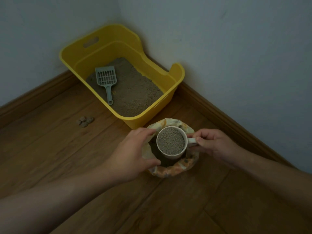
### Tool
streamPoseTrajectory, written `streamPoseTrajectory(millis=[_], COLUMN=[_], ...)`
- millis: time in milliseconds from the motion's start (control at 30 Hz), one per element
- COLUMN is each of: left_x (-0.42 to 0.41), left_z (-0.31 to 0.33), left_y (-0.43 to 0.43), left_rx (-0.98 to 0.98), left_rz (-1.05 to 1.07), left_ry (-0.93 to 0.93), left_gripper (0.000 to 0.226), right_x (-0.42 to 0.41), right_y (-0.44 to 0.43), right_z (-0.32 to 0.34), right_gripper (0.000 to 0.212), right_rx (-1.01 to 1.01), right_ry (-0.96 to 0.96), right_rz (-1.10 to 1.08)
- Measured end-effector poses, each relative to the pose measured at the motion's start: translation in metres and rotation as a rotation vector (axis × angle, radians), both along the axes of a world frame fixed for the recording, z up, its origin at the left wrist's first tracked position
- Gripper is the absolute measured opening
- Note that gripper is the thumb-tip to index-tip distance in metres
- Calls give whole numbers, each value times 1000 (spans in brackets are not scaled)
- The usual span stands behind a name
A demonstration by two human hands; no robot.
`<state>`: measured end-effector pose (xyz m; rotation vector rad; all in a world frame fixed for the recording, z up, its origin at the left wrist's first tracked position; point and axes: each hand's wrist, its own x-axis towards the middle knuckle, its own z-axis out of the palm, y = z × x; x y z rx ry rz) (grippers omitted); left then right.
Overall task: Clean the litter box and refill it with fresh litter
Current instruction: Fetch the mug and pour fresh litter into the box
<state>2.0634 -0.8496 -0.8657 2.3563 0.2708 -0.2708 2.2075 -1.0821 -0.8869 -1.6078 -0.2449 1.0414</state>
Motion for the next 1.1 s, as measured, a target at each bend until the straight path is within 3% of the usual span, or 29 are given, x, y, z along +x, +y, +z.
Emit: streamPoseTrajectory(millis=[367,667,1100], left_x=[4,2,1], left_z=[-3,9,54], left_y=[-10,-8,8], left_rx=[-484,-615,-744], left_rz=[123,125,123], left_ry=[-106,-117,-256], left_gripper=[79,78,72], right_x=[-10,-9,-11], right_y=[-3,-15,8], right_z=[20,37,80], right_gripper=[17,11,28], right_rx=[117,142,164], right_ry=[25,-107,-352], right_rz=[-25,72,107])
